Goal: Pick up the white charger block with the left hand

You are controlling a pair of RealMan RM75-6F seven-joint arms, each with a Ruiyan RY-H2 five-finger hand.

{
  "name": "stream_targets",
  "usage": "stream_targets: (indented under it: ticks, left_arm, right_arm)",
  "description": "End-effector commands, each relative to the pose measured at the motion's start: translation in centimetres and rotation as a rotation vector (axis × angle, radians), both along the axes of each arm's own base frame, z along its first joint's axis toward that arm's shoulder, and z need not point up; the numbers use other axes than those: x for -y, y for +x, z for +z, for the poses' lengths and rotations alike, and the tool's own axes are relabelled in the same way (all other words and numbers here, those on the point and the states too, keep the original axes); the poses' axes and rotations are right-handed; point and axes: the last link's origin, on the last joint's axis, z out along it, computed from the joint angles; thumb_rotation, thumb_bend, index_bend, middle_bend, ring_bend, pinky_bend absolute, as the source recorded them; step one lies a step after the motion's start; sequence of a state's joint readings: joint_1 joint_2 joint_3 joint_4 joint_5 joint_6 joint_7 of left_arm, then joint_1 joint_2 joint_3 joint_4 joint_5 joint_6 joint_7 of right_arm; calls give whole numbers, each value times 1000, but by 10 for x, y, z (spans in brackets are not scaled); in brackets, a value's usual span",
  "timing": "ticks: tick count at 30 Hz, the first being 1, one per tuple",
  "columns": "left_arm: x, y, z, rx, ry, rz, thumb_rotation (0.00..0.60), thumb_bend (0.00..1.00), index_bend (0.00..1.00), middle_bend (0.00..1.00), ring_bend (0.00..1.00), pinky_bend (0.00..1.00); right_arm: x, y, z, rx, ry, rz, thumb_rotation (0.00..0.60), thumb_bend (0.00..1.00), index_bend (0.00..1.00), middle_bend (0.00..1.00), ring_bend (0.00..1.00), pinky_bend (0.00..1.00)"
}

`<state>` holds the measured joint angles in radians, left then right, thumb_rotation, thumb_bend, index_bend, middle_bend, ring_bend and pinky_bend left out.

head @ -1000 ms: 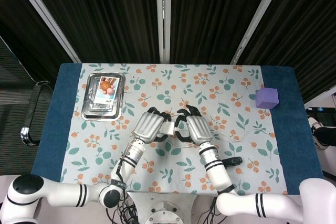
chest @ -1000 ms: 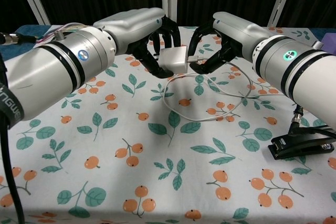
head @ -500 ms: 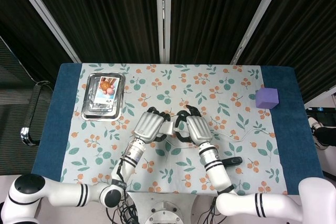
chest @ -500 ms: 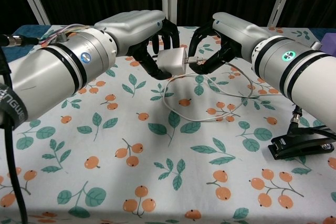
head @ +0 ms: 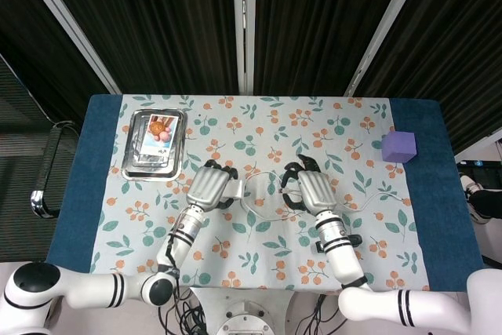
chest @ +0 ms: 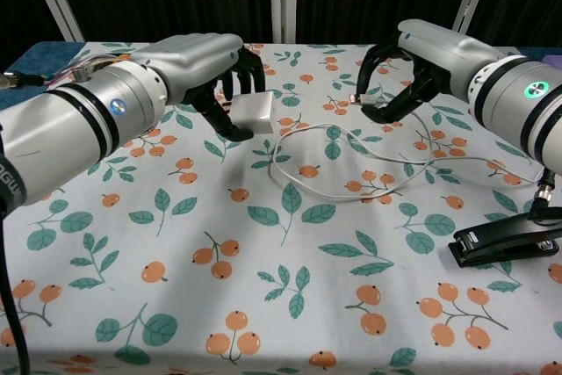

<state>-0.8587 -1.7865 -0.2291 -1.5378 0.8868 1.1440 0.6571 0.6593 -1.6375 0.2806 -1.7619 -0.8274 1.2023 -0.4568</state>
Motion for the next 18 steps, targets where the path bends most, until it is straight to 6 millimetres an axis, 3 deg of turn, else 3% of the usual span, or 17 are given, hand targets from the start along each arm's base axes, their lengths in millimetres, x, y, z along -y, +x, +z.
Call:
stream_targets:
  ticks: [1, 6, 9, 10, 14, 18]
  left_arm:
    - [-3, -16, -4, -23, -10, 40, 600, 386, 553, 517, 386, 240]
    - [-5, -33, -14, -39, -26, 78, 600, 392, 550, 513, 383, 237]
    - [-7, -38, -18, -43, -32, 92, 600, 392, 514, 495, 360, 219]
    - [-8, -40, -19, -46, -35, 94, 600, 387, 480, 478, 339, 201]
    - [-10, -43, -19, -54, -37, 97, 600, 329, 298, 339, 202, 106]
    - [-11, -46, -14, -42, -25, 101, 600, 288, 215, 244, 122, 69]
  right_arm:
    - [5, -16, 10, -8, -16, -46, 600, 323, 694, 243, 29, 30]
    - [10, -47, 22, -53, -33, -122, 600, 323, 682, 236, 28, 30]
    - [9, -60, 28, -86, -10, -148, 600, 325, 608, 207, 19, 23]
    - [9, -63, 31, -94, -5, -151, 600, 326, 530, 187, 11, 14]
    - [5, -66, 42, -78, 9, -144, 600, 287, 50, 70, 0, 0]
    - [2, -65, 57, -52, -3, -121, 600, 233, 0, 17, 0, 0]
